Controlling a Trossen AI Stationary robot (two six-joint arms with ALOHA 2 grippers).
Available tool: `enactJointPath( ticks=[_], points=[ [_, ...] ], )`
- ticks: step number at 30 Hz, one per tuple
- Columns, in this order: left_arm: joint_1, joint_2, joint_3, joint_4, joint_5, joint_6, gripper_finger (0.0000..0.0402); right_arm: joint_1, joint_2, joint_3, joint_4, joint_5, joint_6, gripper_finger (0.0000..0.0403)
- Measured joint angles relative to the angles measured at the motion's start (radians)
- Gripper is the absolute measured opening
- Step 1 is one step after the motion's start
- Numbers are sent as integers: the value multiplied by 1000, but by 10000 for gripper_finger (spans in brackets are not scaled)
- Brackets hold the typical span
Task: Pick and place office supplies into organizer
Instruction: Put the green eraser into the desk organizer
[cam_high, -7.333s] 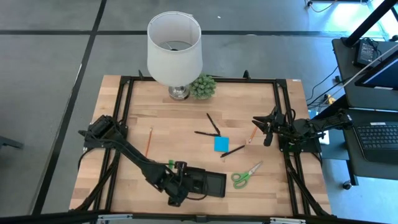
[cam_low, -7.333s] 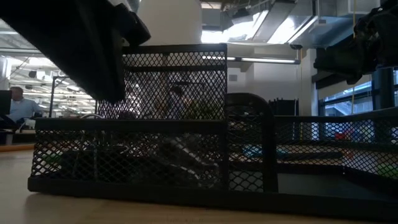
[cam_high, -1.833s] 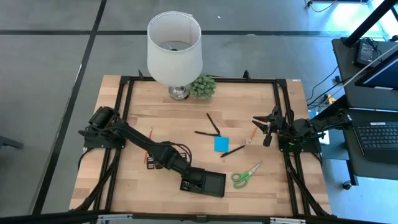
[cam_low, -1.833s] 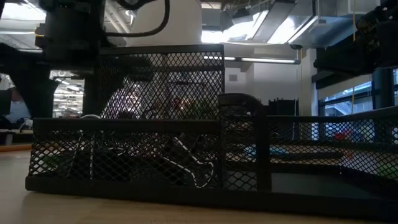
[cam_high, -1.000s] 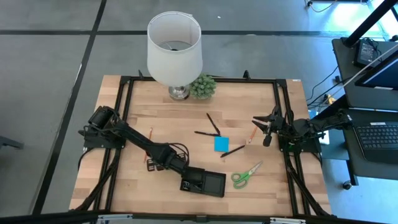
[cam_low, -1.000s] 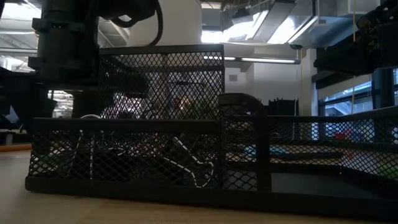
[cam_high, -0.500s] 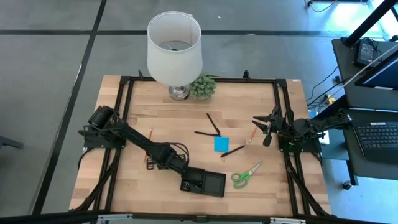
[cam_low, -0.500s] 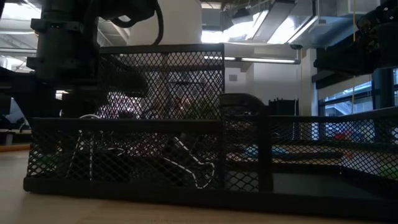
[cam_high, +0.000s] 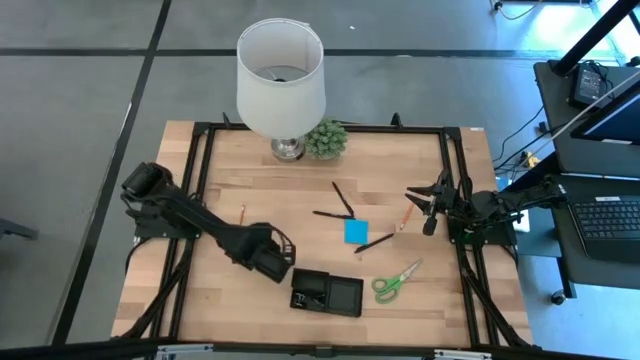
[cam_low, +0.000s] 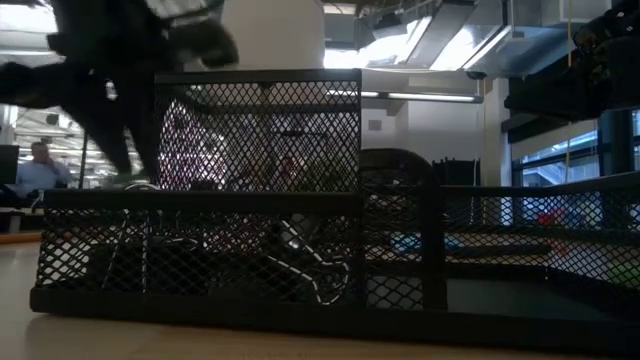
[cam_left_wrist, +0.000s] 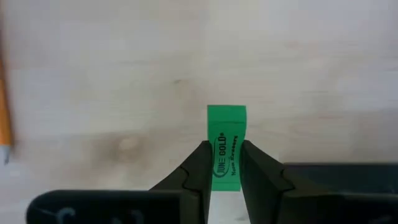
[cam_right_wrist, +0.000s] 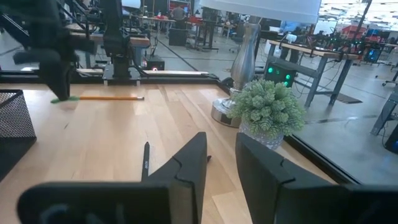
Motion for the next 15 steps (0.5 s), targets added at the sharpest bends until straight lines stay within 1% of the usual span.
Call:
enactJointPath(
  ticks=[2,4,6,10,15],
  points=[
    [-13,-29,0,13,-57,63,63,0,0,0,0,0,1,88],
    [-27,-62,0,46,-115,170,63,0,0,0,0,0,1,88],
    [-40,-83,1,94,-151,286,63,0,0,0,0,0,1,88],
    [-69,-108,1,196,-163,484,63,0,0,0,0,0,5,88],
    [-104,-118,2,292,-133,567,63,0,0,0,0,0,52,88]
  ],
)
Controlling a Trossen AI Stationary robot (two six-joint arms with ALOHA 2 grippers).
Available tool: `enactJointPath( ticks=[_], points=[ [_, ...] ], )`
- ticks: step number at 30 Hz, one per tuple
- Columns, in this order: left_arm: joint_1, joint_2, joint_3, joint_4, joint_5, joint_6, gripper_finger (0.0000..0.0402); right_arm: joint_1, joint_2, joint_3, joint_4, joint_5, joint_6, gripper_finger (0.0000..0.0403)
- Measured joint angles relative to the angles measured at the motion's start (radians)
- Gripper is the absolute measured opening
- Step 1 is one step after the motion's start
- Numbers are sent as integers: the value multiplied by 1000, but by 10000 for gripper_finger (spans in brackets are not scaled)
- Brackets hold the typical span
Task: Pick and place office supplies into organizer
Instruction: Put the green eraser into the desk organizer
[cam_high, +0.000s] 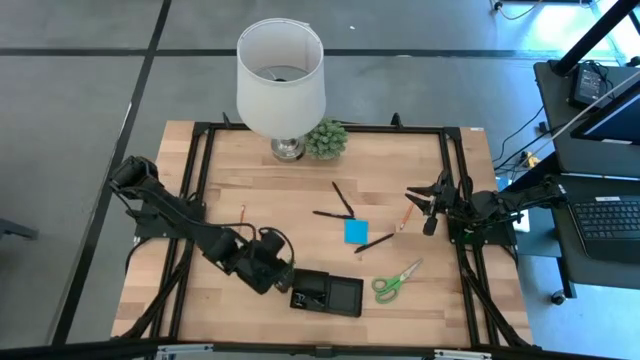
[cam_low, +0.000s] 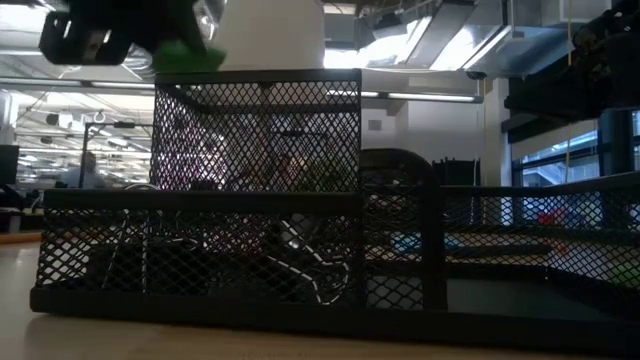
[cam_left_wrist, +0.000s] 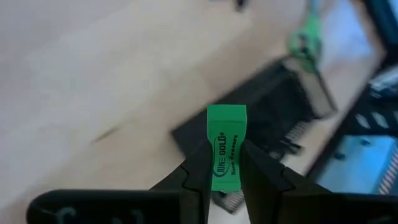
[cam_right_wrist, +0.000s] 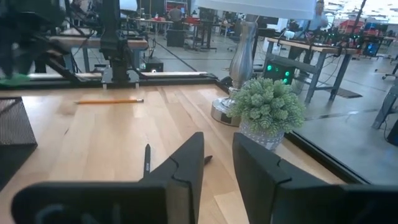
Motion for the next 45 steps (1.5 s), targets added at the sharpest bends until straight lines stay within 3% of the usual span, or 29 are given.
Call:
enactJointPath(
  ticks=[13,20,33,39,45],
  points=[
    [-112,13,1,344,-12,394,63,0,0,0,1,0,30,88],
    [-154,72,1,400,-23,640,63,0,0,0,1,0,151,88],
    [-155,245,1,399,-43,704,63,0,0,0,1,0,295,88],
    [-134,301,2,396,-121,780,63,0,0,0,1,0,339,88],
    [-111,327,2,399,-110,803,63,0,0,0,1,0,346,88]
  ],
)
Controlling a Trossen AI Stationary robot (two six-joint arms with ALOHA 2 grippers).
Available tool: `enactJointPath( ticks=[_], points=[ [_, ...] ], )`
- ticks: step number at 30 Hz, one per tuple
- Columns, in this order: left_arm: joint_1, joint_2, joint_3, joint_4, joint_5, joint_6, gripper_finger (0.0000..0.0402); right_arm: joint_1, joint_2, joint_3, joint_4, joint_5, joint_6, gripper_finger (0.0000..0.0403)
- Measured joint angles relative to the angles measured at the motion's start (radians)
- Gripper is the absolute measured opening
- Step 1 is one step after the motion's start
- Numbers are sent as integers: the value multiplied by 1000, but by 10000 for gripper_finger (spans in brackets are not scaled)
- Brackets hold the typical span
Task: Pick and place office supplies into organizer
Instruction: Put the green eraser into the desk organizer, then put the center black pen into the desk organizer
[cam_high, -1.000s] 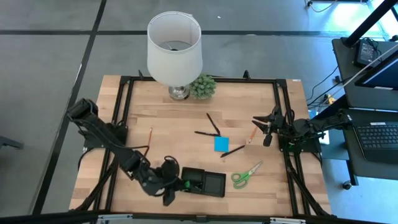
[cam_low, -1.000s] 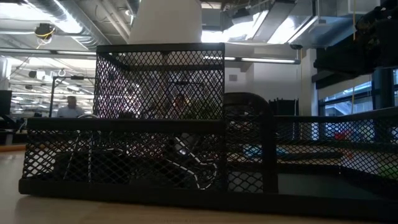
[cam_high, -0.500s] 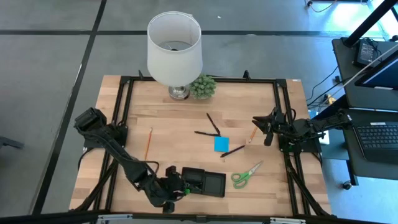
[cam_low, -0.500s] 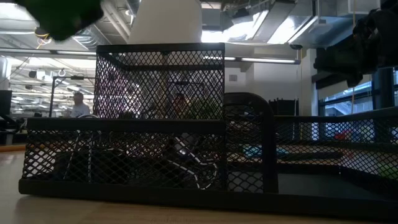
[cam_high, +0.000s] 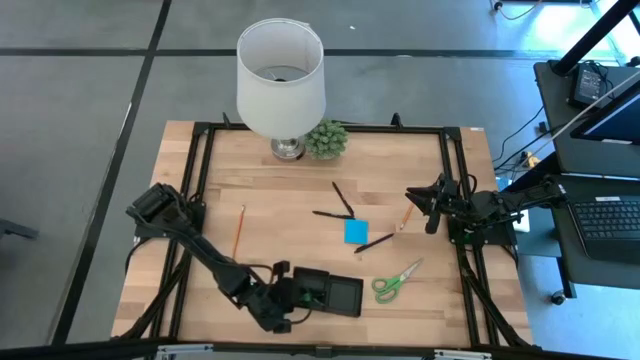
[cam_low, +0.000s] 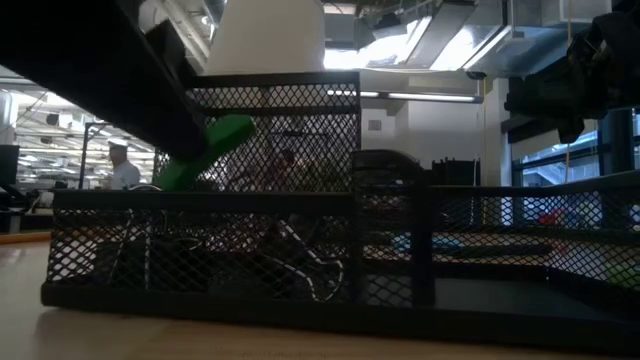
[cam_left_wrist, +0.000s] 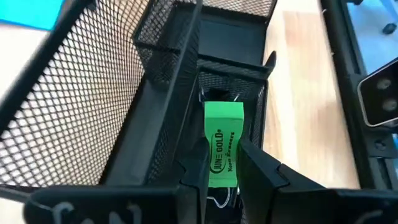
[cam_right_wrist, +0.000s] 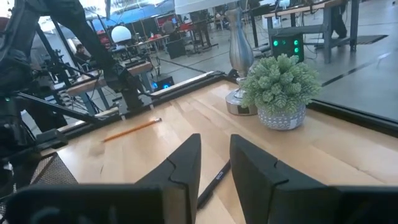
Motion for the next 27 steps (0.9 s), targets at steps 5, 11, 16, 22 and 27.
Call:
enactJointPath(
  ticks=[5,11,16,22,27],
  points=[
    [8,0,0,1,16,26,63,0,0,0,0,0,-3,88],
    [8,0,0,2,76,40,69,0,0,0,0,0,-8,88],
    [8,0,0,2,81,35,94,0,0,0,0,0,-30,88],
    [8,0,0,1,80,34,123,0,0,0,0,0,-32,88],
    [8,-15,4,-1,101,23,128,0,0,0,0,0,-32,88]
  ],
)
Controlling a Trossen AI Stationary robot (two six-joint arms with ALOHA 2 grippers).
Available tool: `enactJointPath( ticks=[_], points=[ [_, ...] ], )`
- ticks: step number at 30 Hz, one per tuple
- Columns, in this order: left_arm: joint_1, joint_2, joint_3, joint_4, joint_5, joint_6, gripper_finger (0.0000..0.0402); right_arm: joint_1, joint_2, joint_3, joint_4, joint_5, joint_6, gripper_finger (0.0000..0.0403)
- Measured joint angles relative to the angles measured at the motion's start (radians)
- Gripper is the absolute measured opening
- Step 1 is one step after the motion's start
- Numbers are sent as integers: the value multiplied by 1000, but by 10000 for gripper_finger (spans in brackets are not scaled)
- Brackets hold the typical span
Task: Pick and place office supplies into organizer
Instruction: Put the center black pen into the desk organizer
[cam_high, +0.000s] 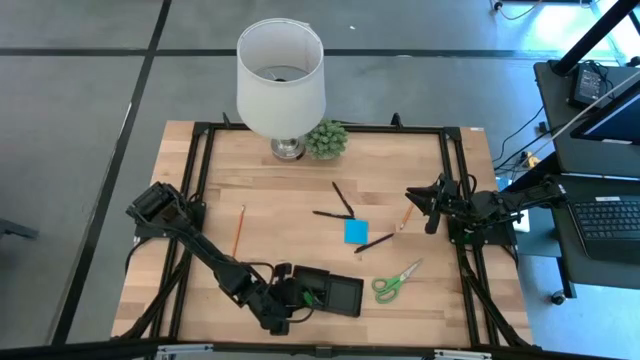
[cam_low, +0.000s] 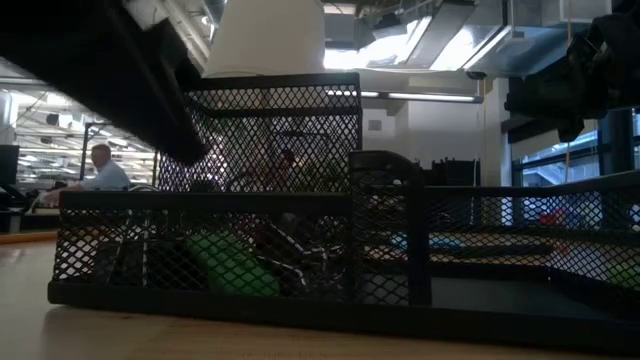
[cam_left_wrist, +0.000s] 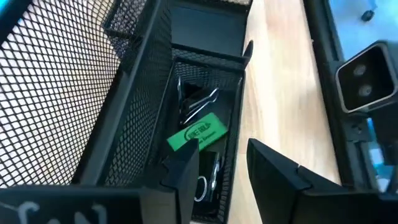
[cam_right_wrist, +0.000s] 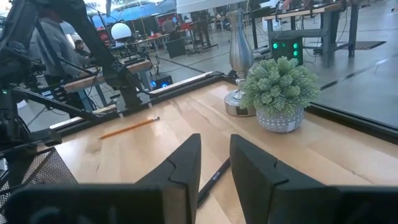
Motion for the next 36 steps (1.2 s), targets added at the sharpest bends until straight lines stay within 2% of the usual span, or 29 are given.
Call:
enactJointPath(
  ticks=[7,13,19,26,28,31,36],
  points=[
    [0,-67,34,2,55,-31,119,0,0,0,0,0,0,88],
    [0,-186,48,1,39,-76,109,0,0,0,0,0,0,88],
    [0,-345,48,-32,-67,-84,100,0,0,0,2,0,4,88],
    [3,-472,48,-258,-305,38,92,0,0,0,2,0,5,88],
    [22,-495,47,-348,-364,-22,89,0,0,0,2,0,5,88],
    [68,-520,41,-490,-374,-159,84,0,0,0,2,0,6,88],
    [153,-530,-40,-544,-363,-284,78,0,0,0,2,0,4,88]
  ],
)
